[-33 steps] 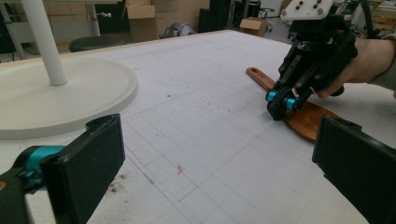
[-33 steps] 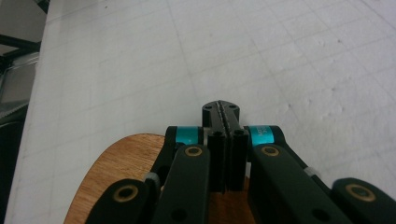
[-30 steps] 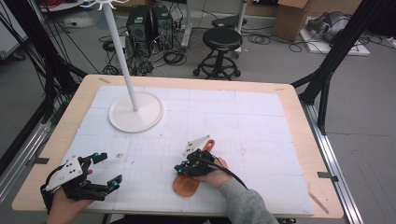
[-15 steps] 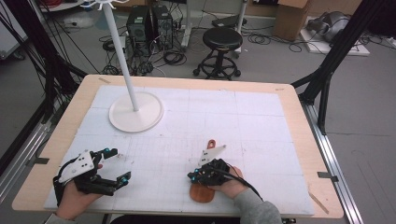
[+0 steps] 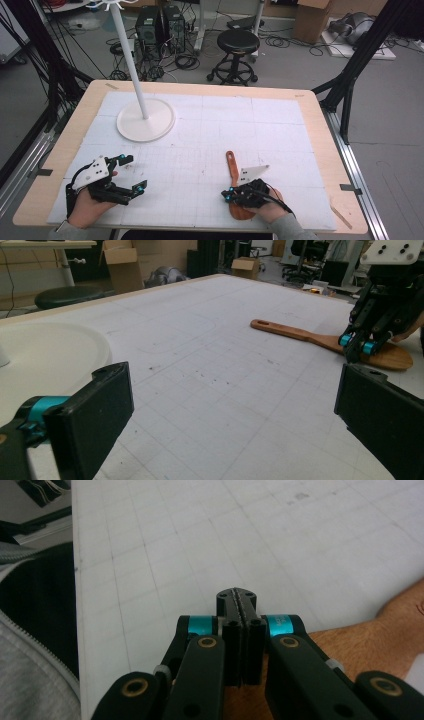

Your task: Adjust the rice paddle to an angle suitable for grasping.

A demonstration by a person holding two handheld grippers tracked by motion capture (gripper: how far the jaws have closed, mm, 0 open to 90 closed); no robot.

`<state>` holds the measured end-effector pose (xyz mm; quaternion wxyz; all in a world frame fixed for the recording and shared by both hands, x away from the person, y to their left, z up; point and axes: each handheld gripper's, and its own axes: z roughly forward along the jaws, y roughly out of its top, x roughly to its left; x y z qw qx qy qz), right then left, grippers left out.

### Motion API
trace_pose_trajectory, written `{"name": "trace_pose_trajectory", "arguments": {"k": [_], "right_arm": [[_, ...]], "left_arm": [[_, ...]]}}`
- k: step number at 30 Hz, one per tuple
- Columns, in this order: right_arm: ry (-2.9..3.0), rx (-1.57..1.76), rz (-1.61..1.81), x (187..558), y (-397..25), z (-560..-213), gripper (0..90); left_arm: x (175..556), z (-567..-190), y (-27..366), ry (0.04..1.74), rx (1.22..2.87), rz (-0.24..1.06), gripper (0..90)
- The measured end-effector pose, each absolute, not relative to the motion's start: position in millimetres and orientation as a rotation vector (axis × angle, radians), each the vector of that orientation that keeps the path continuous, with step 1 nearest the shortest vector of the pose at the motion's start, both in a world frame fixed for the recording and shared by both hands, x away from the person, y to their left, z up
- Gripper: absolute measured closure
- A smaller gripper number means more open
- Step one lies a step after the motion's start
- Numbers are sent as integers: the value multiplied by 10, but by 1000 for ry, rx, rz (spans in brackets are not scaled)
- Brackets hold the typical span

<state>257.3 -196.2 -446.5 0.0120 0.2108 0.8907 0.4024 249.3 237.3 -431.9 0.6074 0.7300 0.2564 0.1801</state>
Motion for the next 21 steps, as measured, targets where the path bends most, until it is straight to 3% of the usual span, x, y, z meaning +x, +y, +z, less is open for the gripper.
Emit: {"name": "trace_pose_trajectory", "arguments": {"k": [21], "right_arm": [[2665,851,1175,2505,-2685,-4432,895]], "left_arm": [[2490,-4315,2369,591,1686,415,30]]}}
